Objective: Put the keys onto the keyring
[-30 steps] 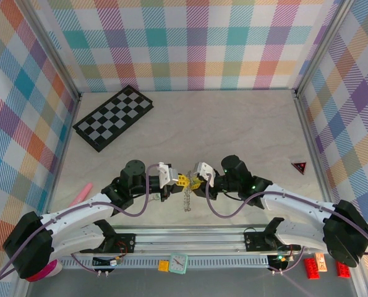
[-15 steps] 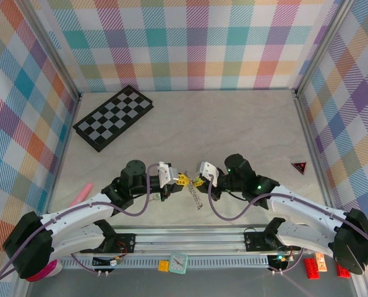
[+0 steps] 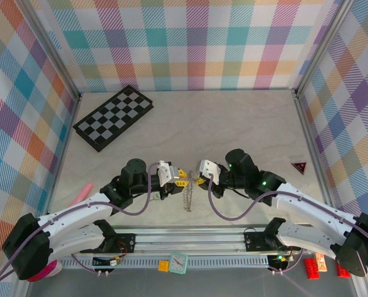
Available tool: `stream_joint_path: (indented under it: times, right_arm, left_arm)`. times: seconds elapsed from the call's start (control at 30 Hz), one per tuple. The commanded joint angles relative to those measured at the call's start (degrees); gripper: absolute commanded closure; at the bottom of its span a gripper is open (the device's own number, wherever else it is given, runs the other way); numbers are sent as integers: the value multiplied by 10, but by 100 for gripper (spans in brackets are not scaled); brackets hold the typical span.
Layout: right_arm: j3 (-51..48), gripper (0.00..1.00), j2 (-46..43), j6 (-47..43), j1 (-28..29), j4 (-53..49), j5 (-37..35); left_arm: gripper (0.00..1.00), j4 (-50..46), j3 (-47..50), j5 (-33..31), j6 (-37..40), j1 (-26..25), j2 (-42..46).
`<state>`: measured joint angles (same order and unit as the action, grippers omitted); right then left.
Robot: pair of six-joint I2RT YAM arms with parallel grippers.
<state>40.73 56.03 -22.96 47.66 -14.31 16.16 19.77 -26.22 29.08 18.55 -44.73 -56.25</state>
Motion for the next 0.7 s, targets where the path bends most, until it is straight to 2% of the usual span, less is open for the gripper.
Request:
stream_joint_path:
  times: [0.0,0.17,0.47,0.57,0.67]
  right_arm:
    - [29,100,2,-19,2,-32,-44]
    - [47,100,19,-20,2,-39,-87]
    - [100,100,122,26,24,81,-15]
    - [119,100,163,49,26,143,-1]
    - [134,100,215,70,25,201,-5]
  left_arm:
    - [61,50,13,-28,-23,-4,40]
    - [50,68,38,-106,-59,-4,107]
    - [47,13,39,-296,-84,-4,177]
    - [41,15,45,-330,-98,-3,207]
    - [37,29,50,-333,-112,-3,229]
